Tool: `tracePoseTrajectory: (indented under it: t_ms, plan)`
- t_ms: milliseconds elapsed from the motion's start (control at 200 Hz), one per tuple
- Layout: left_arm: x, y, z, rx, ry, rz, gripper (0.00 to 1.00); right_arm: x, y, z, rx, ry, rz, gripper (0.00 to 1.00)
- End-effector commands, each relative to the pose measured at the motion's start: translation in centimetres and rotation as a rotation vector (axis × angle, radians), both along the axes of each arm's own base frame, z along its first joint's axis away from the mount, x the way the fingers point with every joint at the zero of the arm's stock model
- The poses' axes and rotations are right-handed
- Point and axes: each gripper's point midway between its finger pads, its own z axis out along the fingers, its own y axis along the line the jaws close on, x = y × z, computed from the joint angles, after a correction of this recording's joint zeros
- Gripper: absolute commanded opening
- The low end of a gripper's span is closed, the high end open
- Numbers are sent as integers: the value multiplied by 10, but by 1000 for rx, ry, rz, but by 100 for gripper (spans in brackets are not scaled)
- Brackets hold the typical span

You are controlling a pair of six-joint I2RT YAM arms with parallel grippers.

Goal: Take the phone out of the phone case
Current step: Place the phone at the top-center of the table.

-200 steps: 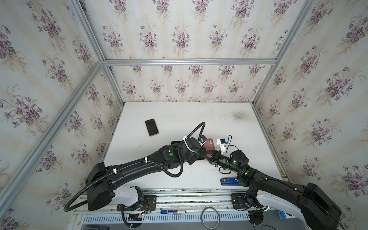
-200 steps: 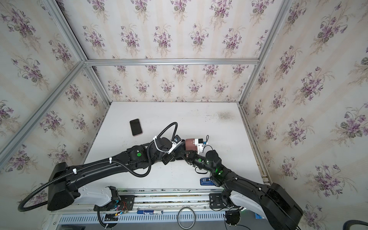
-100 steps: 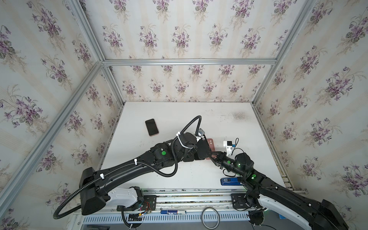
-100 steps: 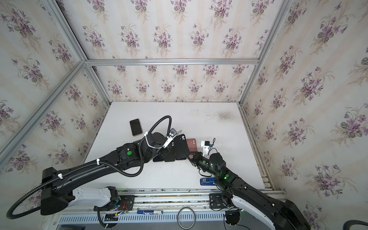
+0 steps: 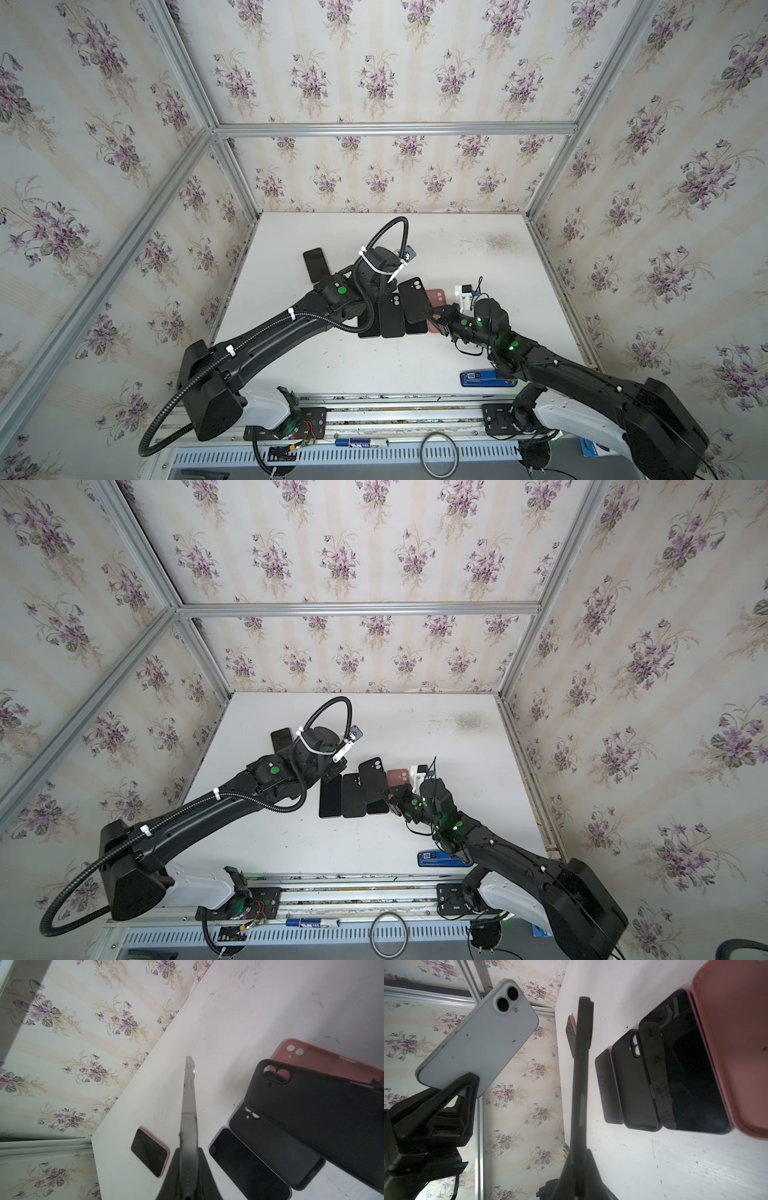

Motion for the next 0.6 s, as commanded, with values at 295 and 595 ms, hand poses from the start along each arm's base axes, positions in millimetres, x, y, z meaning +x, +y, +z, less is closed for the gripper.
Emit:
tracePoseTrajectory:
  t_ms: [295,595]
  plan:
    - [42,28,-37,210,-34,4,0,71,50,-9,75,57,-17,0]
    - [59,31,-72,309,-18,7,0,111,57,-28,41,110,-60,0]
